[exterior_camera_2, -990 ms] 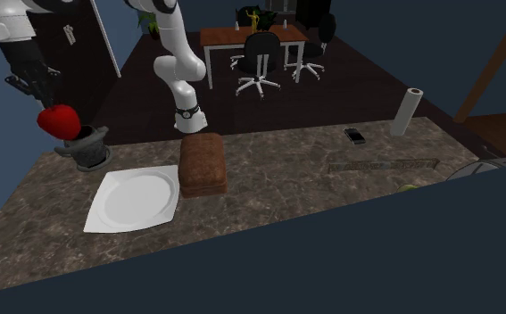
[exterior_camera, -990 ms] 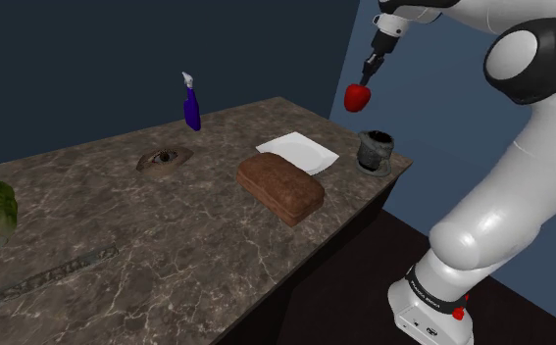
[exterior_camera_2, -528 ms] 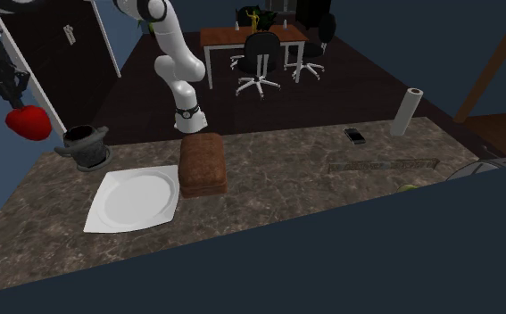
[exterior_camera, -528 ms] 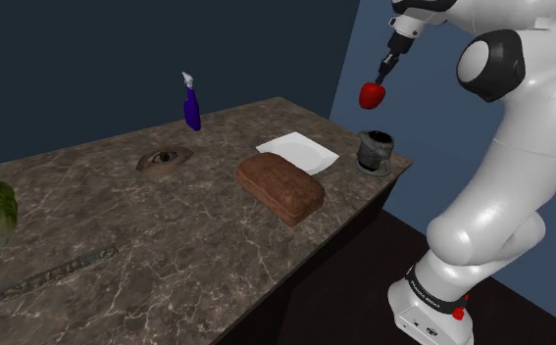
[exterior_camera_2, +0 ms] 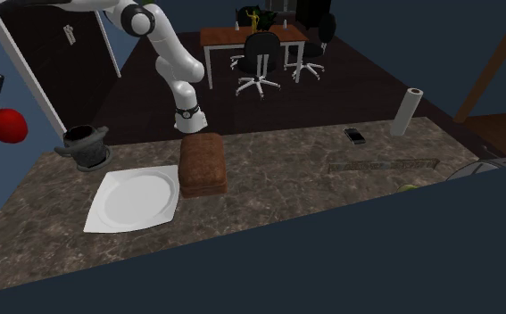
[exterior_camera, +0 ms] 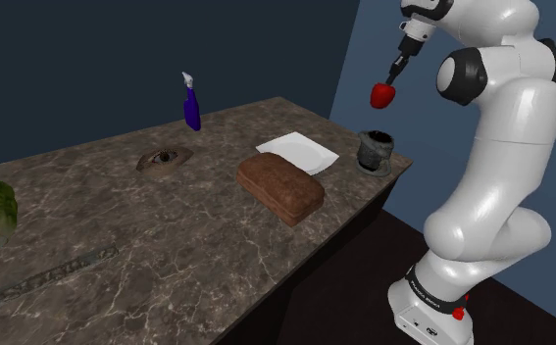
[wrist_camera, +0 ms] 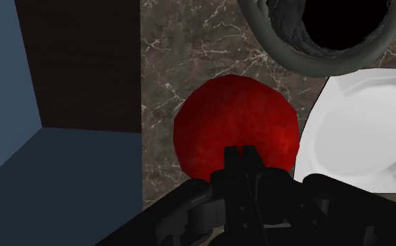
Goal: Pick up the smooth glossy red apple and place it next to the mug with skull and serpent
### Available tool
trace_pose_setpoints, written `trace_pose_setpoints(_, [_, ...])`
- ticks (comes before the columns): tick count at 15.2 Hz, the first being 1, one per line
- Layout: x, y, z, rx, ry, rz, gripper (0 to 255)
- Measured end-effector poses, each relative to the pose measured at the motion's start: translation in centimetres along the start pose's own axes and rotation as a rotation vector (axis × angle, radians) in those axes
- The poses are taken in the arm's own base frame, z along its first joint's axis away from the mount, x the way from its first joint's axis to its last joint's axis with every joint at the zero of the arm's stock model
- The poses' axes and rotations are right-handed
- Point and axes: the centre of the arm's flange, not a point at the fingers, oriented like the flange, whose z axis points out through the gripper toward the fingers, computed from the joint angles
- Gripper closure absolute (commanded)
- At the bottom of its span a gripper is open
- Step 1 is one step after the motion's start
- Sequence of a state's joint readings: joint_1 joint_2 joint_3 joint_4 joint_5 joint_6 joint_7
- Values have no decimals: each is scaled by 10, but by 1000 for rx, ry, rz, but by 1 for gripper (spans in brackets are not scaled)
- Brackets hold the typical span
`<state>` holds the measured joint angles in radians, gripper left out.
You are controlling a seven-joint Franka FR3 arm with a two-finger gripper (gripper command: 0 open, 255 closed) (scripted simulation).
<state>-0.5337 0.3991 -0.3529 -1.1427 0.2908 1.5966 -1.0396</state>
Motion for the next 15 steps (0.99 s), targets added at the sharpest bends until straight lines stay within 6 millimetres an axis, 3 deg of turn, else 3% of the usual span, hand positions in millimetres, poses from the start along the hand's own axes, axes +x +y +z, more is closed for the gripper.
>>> trace_pose_setpoints(15, [-13,3,78,0,0,-1,255])
